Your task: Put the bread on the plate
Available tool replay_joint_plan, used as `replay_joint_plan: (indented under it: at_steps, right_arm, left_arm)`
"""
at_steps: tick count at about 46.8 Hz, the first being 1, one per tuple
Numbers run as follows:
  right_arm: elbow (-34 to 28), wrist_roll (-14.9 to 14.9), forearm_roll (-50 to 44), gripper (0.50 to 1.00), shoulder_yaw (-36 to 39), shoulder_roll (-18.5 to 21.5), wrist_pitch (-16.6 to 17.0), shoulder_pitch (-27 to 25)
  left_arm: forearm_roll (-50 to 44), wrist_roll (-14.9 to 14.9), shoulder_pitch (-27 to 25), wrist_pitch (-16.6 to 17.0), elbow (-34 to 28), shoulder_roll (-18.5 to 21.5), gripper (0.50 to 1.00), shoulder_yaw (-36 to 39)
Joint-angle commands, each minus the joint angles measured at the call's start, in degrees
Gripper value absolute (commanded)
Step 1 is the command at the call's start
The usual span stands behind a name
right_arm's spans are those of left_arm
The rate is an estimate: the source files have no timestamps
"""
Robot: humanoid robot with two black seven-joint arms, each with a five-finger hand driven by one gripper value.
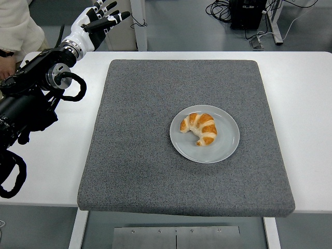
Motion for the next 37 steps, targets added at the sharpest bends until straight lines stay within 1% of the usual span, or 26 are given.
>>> replay_joint_plan:
  at_steps: [1,7,11,15,30,37]
  right_arm:
    - [-0.01,0.0,0.0,1.0,0.01,0.0,0.0,0.0]
    - [0.08,0.0,0.0,1.0,-0.08,0.0,0.09,0.0]
    - [0.52,0.0,0.0,1.0,0.01,0.0,0.18,-0.09]
    - [0.17,0.0,0.0,1.0,0.01,0.0,0.09,0.0]
    - [0.43,-0.09,0.0,1.0,-0.17,0.0,0.09,-0.53]
    - [0.08,-0.09,-0.09,1.0,-0.08,0.0,-0.08,-2.11]
  left_arm:
    - [-0.55,0.03,1.68,0.01,0.03,-0.36,0.971,0.03]
    - [-0.64,-0.32,4.05,0.01,0.03,-0.36,0.971,-0.32]
    - [-0.64,-0.32,5.02,-0.26,0.03,-0.01,0.971,-1.81]
    - [-0.55,-0.32,5.11,-1.05,0.12,0.16,0.971,-2.34]
    - [-0.55,-0.24,5.11,-0.79,0.21,-0.71,0.971,-2.61]
    - [-0.63,-0.24,5.11,-0.7,0.21,-0.63,0.971,-2.61]
